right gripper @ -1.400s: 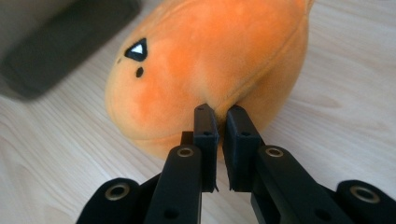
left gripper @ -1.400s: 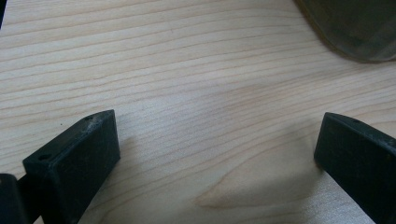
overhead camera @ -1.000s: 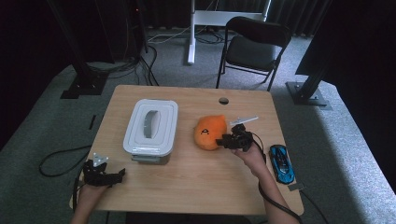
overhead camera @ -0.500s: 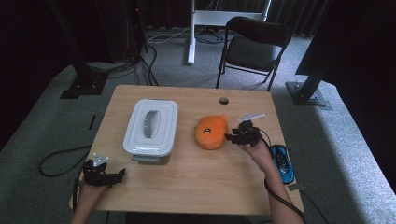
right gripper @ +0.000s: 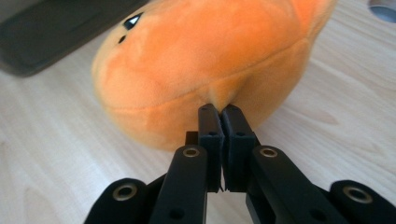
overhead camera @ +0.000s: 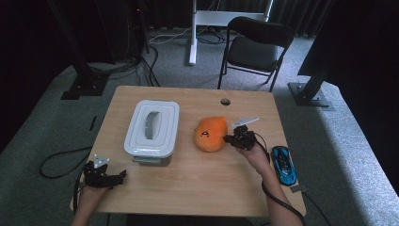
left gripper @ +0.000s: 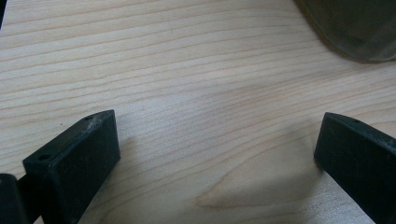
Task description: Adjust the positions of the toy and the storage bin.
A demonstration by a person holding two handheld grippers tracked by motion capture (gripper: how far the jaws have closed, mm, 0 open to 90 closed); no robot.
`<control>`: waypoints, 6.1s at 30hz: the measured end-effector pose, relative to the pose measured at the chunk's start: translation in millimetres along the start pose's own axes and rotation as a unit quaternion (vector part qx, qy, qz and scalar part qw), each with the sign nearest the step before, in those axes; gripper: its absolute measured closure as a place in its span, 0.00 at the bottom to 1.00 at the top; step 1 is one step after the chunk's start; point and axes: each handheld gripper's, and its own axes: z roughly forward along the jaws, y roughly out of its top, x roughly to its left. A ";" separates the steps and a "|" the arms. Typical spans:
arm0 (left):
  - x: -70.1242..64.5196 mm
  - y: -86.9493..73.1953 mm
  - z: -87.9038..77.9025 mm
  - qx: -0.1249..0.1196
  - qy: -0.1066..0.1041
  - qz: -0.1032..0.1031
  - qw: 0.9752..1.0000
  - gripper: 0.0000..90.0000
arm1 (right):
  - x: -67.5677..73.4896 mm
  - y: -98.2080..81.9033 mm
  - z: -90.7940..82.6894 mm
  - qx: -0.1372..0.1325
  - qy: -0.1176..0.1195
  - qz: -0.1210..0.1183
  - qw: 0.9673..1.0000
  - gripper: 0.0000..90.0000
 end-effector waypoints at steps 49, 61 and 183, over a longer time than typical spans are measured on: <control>0.0 0.0 0.0 0.000 0.000 0.000 1.000 0.01 | 31.4 10.4 -35.6 -0.058 0.026 0.023 0.998 0.71; 0.0 0.0 0.0 0.000 0.000 0.000 1.000 0.01 | -4.3 -7.0 -29.5 -0.027 0.023 0.061 0.998 0.64; 0.0 0.0 0.0 0.000 0.000 0.000 1.000 0.01 | 25.7 18.8 -36.5 -0.050 -0.066 0.054 0.995 0.85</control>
